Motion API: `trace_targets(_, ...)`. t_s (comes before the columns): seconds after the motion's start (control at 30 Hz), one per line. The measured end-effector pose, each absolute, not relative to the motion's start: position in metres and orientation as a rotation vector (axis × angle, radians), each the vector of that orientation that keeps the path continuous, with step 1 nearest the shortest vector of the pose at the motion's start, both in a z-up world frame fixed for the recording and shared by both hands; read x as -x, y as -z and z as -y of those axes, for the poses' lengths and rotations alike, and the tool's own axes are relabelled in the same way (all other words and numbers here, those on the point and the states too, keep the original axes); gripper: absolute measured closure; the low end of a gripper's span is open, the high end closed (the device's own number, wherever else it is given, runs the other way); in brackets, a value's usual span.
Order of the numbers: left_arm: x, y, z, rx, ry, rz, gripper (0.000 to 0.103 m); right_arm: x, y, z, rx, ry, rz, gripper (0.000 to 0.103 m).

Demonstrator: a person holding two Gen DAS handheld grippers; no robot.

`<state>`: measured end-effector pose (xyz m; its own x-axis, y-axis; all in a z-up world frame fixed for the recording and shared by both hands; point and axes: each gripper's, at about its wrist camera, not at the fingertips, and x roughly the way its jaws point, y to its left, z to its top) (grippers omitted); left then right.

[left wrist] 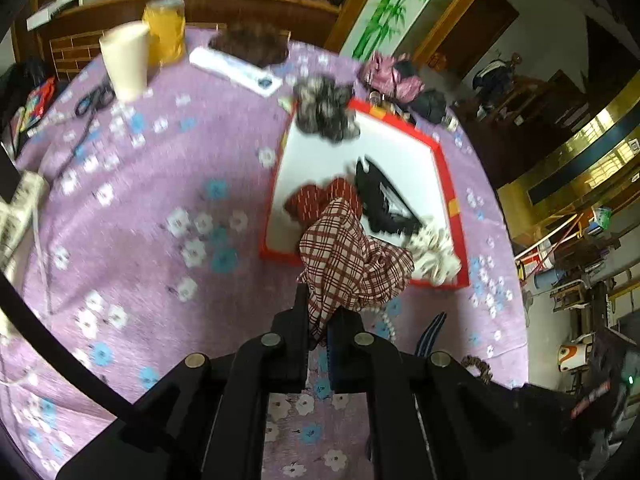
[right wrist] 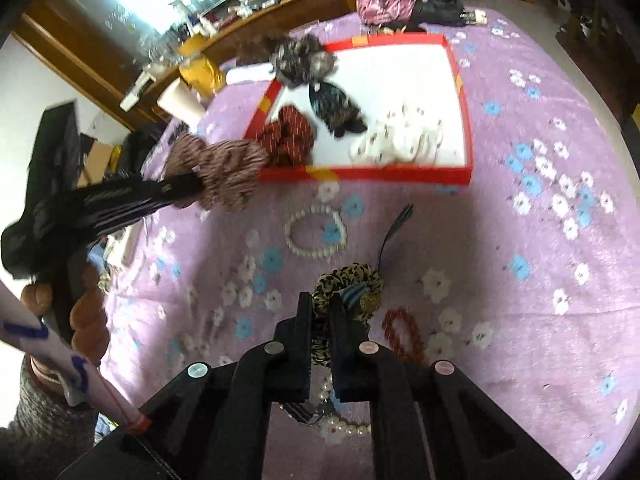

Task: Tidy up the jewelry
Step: 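Place the plaid scrunchie in the box with the left tool while the right tool places the leopard hair tie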

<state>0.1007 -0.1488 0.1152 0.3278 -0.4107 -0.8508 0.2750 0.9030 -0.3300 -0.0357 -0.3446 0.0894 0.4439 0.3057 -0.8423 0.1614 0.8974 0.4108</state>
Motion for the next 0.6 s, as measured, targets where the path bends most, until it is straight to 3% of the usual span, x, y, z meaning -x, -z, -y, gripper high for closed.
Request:
trace_targets(0.37,-0.153,-0.15,0.152,0.051,0.413,-1.077,0.097,-0.019,-0.132,0.383,-0.394,-0.018,-1.024,0.095)
trace_targets(0.6,-0.202,-0.142,0.188,-0.015,0.417,-1.067,0.097,-0.087,-0.14,0.395,-0.302,0.028,-1.013,0.095)
